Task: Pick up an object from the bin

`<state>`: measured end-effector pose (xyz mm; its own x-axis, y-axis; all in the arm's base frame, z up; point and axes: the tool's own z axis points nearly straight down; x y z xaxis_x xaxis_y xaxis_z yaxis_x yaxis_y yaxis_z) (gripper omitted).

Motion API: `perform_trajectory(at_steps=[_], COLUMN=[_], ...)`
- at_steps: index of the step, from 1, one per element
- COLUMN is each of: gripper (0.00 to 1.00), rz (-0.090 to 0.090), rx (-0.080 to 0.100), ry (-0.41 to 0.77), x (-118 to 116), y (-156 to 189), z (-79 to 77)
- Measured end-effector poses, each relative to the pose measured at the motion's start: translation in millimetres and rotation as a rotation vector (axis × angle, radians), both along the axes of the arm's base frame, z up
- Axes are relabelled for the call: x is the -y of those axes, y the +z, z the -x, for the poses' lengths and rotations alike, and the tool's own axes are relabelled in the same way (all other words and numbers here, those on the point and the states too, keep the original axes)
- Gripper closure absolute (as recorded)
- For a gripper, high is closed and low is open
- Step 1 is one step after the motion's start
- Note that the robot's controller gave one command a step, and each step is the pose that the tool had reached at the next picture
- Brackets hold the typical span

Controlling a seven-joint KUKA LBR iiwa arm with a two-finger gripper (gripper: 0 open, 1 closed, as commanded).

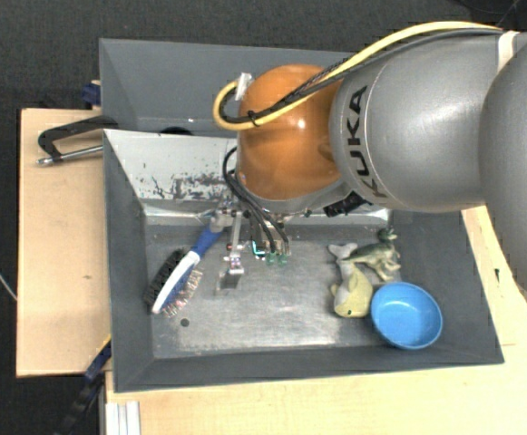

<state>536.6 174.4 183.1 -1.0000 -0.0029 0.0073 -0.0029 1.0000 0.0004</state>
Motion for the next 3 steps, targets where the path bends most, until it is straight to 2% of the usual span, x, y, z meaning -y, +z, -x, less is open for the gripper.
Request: perform_trajectory(at_steps=[1,2,3], gripper=[0.0,0.0,0.0], rz=[-0.002,-0.003,-0.004], rx=[0.008,0.016,0.015], ry=[0.474,0.622,0.825], x=[-53.8,-42.3,-44.4], y=[-110.8,-80.8,-67.9], z=[-24.9,-28.8,-29.8])
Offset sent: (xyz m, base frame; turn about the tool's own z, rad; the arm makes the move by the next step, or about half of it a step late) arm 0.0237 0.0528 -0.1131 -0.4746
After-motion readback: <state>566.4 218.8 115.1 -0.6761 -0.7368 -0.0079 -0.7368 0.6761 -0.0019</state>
